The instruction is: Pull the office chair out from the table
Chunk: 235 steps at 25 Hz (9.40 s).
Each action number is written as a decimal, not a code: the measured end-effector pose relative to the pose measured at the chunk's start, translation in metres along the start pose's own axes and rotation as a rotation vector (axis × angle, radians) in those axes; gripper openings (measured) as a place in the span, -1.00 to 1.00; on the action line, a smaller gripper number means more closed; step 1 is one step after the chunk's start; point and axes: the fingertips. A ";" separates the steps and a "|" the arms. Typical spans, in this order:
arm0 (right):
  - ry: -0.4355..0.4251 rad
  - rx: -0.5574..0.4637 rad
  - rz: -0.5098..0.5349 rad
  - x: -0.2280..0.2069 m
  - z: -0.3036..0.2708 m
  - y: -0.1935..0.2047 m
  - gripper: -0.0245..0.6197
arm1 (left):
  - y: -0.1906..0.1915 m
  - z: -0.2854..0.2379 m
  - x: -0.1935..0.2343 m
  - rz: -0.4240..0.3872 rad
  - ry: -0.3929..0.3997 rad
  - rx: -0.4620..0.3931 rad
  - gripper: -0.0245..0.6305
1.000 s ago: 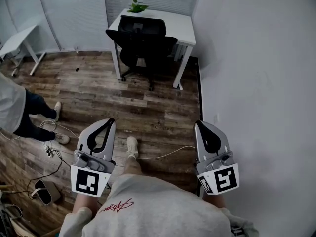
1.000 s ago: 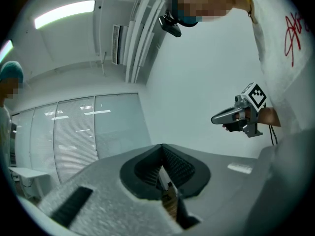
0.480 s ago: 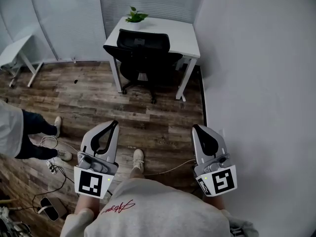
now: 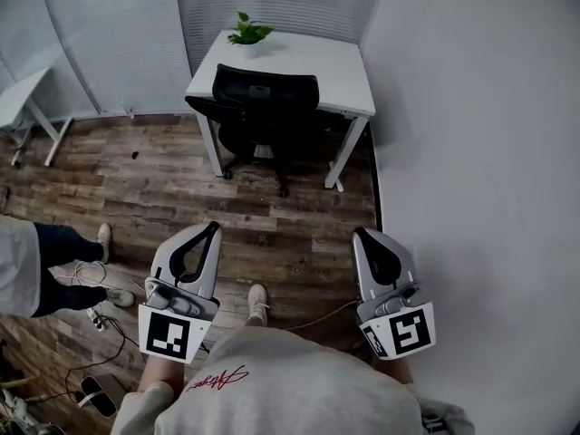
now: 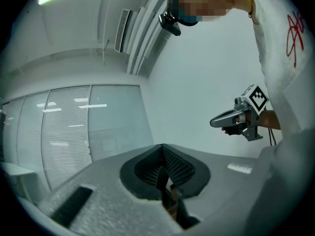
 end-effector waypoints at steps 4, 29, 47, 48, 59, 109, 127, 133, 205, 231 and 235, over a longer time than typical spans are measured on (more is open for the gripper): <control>0.010 -0.003 -0.008 -0.010 -0.031 0.001 -0.92 | 0.007 -0.023 0.023 0.007 0.011 0.003 -0.94; 0.035 0.008 -0.008 -0.040 -0.163 0.017 -0.91 | 0.055 -0.116 0.129 0.010 0.034 0.013 -0.94; 0.019 0.006 -0.014 -0.047 -0.181 0.023 -0.91 | 0.070 -0.124 0.145 0.007 0.032 0.046 -0.94; 0.018 0.009 -0.011 -0.047 -0.182 0.025 -0.91 | 0.072 -0.124 0.145 0.008 0.036 0.049 -0.94; 0.006 0.066 0.131 -0.071 -0.220 0.057 -0.91 | 0.096 -0.149 0.168 -0.060 0.024 0.083 -0.88; -0.416 0.478 0.480 -0.105 -0.386 0.229 -0.32 | 0.294 -0.286 0.236 -0.460 0.367 0.528 -0.26; -0.491 0.626 0.772 -0.108 -0.405 0.286 -0.28 | 0.353 -0.308 0.239 -0.770 0.497 0.711 -0.14; -0.514 0.641 0.824 -0.103 -0.414 0.294 -0.28 | 0.360 -0.309 0.245 -0.884 0.539 0.746 -0.19; -0.598 0.816 0.839 -0.105 -0.338 0.318 -0.63 | 0.363 -0.293 0.160 -1.115 0.525 0.742 -0.71; -0.599 0.840 0.821 -0.100 -0.326 0.318 -0.63 | 0.361 -0.282 0.152 -1.111 0.523 0.742 -0.71; -0.605 0.845 0.817 -0.103 -0.325 0.319 -0.63 | 0.360 -0.284 0.149 -1.111 0.520 0.743 -0.71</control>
Point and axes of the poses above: the fingertips, and each gripper's own axes: z backward along the fingers, x to its left, y out of its underside, and after that the axes turned 3 degrees about -x, right-handed
